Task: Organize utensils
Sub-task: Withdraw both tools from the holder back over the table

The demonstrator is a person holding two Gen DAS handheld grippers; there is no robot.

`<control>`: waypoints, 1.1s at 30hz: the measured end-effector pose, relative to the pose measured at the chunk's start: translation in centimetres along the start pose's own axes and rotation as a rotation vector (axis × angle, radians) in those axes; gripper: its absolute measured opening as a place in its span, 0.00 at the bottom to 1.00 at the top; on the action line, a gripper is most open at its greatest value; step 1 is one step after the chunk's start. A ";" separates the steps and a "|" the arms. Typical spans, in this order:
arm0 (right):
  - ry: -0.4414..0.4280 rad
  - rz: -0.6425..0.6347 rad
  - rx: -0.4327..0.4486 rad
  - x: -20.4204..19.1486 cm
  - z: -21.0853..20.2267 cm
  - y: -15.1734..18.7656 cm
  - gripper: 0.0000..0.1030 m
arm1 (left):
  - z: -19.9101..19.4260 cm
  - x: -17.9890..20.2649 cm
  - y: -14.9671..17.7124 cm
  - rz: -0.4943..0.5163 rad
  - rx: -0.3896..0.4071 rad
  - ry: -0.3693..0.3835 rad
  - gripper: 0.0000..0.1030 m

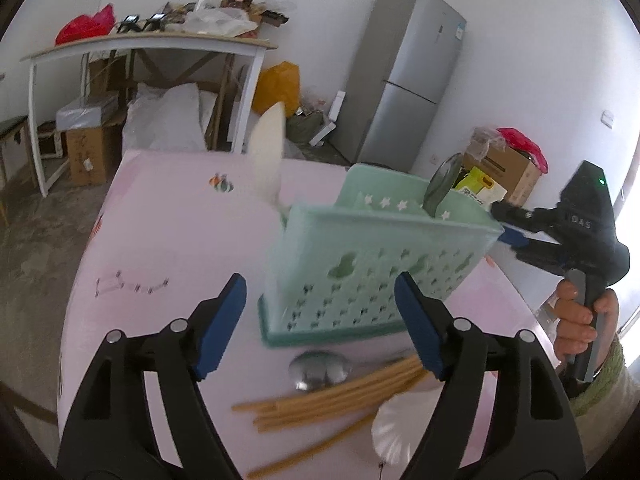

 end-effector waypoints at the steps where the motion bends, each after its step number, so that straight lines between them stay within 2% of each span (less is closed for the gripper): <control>1: 0.015 -0.012 0.011 0.2 -0.5 -0.1 0.43 | -0.5 -0.2 0.2 -0.007 -0.004 -0.005 0.72; 6: 0.065 -0.090 0.043 0.1 -3.8 0.1 0.46 | -2.8 -0.7 1.1 -0.042 -0.026 -0.020 0.77; 11: 0.113 -0.225 0.015 -1.5 -5.8 2.1 0.55 | -4.5 0.0 2.3 -0.033 -0.060 -0.030 0.80; 15: 0.162 -0.320 -0.067 -2.2 -6.6 5.8 0.60 | -5.4 1.3 5.0 -0.015 -0.146 -0.030 0.80; 20: 0.233 -0.353 -0.224 -1.1 -6.7 11.8 0.61 | -6.3 2.6 8.4 -0.044 -0.245 -0.006 0.80; 22: 0.269 -0.369 -0.260 -0.6 -7.0 13.2 0.61 | -6.4 2.8 9.6 -0.051 -0.273 -0.026 0.80; 25: 0.312 -0.386 -0.279 0.2 -7.8 14.5 0.69 | -6.2 3.0 10.9 -0.057 -0.311 -0.035 0.81; 27: 0.348 -0.412 -0.294 0.8 -7.9 15.1 0.69 | -5.9 3.2 12.2 -0.055 -0.354 -0.041 0.81; 29: 0.366 -0.437 -0.305 1.1 -8.1 15.6 0.69 | -5.9 3.5 12.6 -0.017 -0.345 -0.055 0.82; 33: 0.402 -0.477 -0.315 1.8 -8.1 16.1 0.77 | -5.7 3.9 13.0 0.028 -0.346 -0.078 0.85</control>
Point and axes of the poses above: each gripper's, at about its wrist camera, not at the fingertips, and z roughly the way its jaws point, x to its right, y to its underside, the point moved 8 cm from there along z, roughly the way its jaws point, and after that the axes turned 15 degrees about x, right-handed, at the moved point
